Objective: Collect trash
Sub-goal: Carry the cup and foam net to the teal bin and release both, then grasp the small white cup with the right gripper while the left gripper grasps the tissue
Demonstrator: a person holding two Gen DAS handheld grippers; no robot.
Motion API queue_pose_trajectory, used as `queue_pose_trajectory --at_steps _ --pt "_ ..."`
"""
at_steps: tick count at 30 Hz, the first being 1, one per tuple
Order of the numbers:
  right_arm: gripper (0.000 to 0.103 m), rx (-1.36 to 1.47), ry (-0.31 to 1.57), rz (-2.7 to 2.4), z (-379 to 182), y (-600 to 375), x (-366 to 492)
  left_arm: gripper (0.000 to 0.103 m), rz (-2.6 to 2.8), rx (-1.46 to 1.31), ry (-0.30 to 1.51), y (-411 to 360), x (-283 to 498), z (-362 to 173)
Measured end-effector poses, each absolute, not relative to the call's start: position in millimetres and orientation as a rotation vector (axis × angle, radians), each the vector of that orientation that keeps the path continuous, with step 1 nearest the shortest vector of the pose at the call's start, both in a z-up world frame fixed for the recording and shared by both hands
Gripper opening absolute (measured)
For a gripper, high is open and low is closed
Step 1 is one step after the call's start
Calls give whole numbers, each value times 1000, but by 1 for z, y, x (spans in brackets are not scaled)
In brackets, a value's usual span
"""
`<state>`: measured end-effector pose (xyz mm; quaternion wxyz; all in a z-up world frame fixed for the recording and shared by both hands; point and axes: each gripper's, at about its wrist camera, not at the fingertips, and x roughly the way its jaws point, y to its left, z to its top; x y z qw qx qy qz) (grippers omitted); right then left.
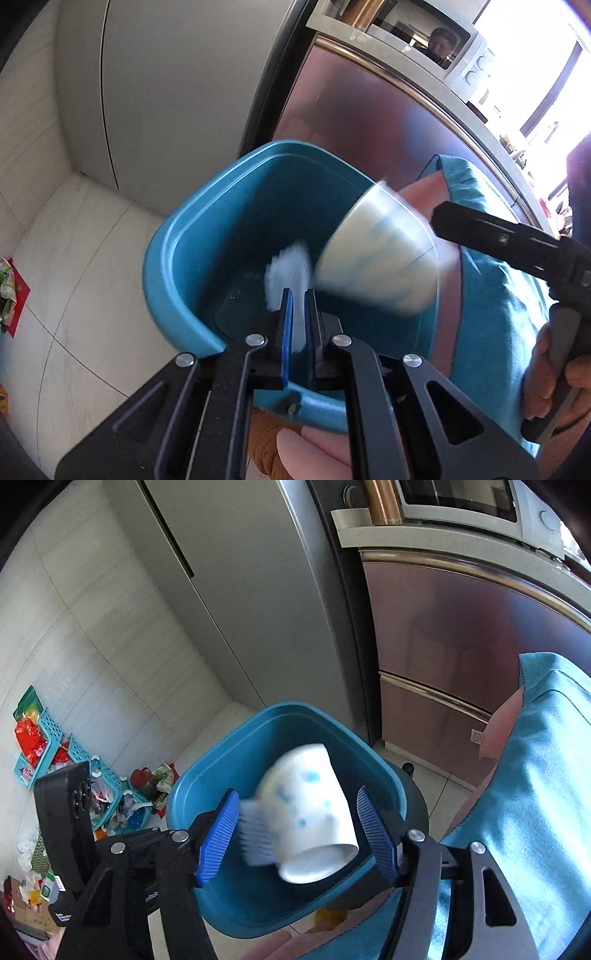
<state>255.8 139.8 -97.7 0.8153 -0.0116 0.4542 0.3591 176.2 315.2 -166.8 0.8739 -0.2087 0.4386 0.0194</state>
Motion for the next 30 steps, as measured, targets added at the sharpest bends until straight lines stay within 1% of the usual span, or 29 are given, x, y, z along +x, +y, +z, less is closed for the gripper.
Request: queue_pose_trajectory --at_steps 2,5,7,9,11,12,13,21,27,30 --pt "64 -14 964 762 -98 135 252 9 39 -436 913 313 179 -167" --pt "64 6 946 761 -97 126 250 17 51 -431 899 312 170 -165" --pt "64 19 931 766 -94 118 247 33 57 -417 870 309 160 -159" --pt "64 24 899 773 -87 106 237 38 47 -399 830 303 151 -148" --pt "64 29 862 787 -78 91 225 44 32 -372 790 292 143 -133" --pt "64 33 845 791 -73 82 219 50 18 -359 767 286 138 -126" --pt "64 36 825 796 -68 72 211 54 4 -343 747 279 133 -119" --pt "64 77 683 744 -33 -22 151 62 -197 -208 635 197 105 -72" --pt "64 134 607 559 -24 -114 109 63 -438 -154 664 106 99 -63" --pt "64 156 582 431 -22 -160 93 66 -542 -117 705 54 101 -66"
